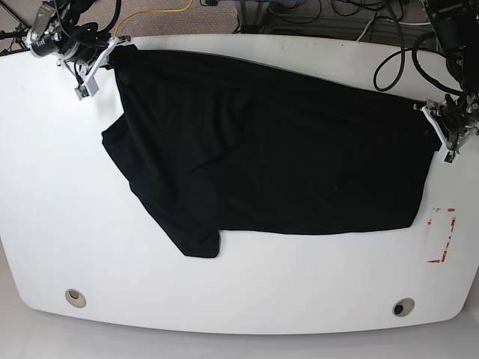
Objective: Fold the T-shirt properly
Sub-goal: 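Pull the shirt edge taut with both grippers, spreading it flat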
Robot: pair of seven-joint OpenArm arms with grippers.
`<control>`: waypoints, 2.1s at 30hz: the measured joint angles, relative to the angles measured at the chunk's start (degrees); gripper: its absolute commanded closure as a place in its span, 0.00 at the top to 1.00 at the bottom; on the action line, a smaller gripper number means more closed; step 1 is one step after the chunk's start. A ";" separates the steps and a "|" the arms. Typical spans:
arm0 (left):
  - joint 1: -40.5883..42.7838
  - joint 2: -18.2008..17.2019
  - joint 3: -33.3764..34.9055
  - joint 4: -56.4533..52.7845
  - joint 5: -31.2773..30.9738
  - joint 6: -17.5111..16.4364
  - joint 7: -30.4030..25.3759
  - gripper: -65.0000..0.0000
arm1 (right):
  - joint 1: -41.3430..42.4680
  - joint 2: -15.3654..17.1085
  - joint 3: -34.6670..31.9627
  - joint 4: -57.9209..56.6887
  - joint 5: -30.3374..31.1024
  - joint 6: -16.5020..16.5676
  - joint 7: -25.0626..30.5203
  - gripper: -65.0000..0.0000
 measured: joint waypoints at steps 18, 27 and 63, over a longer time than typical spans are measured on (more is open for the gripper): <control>8.17 -0.83 -0.07 10.10 0.48 -0.37 8.55 0.36 | 2.14 6.86 -6.97 -0.04 -0.04 0.07 -3.87 0.01; 14.38 2.12 -4.20 16.68 1.70 -0.17 10.43 0.36 | 2.91 5.62 -6.93 -0.07 -1.36 0.04 -4.44 0.01; 10.54 2.05 -8.79 30.21 3.21 0.11 29.31 0.68 | 4.55 5.75 -6.51 4.00 -1.97 0.04 -4.72 0.63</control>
